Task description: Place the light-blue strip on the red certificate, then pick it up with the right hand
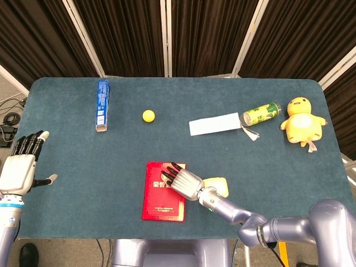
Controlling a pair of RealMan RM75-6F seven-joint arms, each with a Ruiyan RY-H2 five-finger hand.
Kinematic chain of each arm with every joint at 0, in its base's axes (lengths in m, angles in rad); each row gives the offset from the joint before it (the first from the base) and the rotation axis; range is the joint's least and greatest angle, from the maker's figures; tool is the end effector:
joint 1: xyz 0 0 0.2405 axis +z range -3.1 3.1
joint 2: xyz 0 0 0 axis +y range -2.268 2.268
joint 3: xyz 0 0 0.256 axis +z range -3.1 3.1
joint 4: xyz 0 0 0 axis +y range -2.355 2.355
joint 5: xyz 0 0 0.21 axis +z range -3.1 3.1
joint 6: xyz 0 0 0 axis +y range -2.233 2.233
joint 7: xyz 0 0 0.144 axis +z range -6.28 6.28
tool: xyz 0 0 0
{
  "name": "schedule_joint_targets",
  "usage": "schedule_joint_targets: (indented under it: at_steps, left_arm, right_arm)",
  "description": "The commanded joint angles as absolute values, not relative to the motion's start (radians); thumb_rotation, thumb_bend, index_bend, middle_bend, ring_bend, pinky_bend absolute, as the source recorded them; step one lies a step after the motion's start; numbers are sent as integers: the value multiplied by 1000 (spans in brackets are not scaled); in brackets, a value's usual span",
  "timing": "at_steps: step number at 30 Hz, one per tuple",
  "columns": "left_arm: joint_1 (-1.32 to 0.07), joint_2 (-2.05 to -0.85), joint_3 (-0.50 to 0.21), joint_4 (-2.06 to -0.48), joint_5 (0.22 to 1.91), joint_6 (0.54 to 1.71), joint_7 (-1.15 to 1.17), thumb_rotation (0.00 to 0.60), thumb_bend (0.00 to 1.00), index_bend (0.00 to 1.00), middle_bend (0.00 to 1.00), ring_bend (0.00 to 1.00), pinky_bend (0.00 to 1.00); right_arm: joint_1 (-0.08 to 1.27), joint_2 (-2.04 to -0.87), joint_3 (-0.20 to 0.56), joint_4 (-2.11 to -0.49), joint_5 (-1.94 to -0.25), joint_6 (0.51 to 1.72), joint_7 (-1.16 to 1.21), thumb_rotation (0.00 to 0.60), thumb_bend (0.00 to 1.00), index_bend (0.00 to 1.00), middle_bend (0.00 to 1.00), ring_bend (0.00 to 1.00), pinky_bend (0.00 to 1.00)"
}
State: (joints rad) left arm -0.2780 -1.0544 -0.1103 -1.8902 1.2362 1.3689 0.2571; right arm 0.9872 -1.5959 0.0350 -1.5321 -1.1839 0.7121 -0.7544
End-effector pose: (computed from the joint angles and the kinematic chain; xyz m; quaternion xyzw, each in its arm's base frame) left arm -0.2514 0.2371 0.1557 -0.5985 -0.4045 -0.3694 0.5846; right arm -0.0811 -0.3010 -0.0812 0.9251 -0.1010 0.2382 0.2780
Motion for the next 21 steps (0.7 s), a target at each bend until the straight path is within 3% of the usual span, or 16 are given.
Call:
schedule_joint_targets:
  at_steps: [1, 21]
  left_arm:
    - [-278, -1054, -111, -1890, 1237, 1367, 256, 600, 0, 0, 0, 0, 0]
    - [-274, -1050, -118, -1893, 1242, 1362, 250, 600, 0, 0, 0, 0, 0]
  right_arm:
    - [989, -1596, 33, -1532, -1180, 715, -757, 600, 923, 281, 0, 0, 0]
    - [1017, -1602, 29, -1552, -1141, 744, -786, 600, 921, 281, 0, 0, 0]
